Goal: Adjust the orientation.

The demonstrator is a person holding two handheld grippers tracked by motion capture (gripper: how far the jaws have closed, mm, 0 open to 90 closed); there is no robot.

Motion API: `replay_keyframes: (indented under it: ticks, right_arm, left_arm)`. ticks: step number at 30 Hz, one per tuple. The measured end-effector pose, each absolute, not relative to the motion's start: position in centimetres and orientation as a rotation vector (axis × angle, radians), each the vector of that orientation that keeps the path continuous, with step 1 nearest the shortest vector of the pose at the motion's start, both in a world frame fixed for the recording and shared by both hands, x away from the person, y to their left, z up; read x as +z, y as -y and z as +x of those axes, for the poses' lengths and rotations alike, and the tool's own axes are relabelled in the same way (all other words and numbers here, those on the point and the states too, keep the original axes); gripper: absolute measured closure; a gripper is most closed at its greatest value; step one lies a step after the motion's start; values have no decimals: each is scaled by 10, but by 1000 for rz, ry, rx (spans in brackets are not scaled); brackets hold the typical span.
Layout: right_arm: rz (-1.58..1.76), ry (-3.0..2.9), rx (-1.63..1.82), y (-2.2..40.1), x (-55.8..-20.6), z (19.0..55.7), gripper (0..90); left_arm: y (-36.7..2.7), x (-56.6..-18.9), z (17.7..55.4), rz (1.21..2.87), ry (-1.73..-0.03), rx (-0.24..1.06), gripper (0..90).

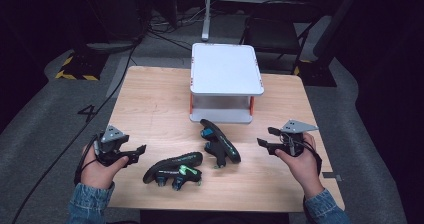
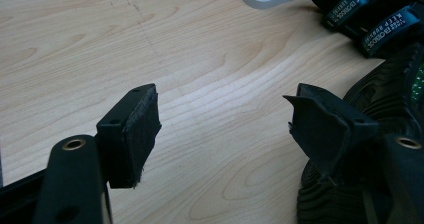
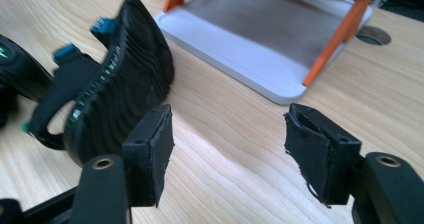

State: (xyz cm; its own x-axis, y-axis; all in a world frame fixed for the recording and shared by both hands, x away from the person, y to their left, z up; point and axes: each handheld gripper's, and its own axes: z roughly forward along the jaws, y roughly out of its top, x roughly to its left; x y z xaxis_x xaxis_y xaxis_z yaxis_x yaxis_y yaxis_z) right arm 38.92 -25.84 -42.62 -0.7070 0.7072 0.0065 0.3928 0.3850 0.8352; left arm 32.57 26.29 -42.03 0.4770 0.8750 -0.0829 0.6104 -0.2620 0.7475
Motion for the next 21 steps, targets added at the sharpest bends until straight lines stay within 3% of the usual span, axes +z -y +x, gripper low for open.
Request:
replay_keyframes:
  ticks: [21]
  right_arm:
    - [591, -2501, 1353, 158, -424, 366, 408]
  left_arm:
    - [-262, -419, 321, 1967, -1234, 442, 288]
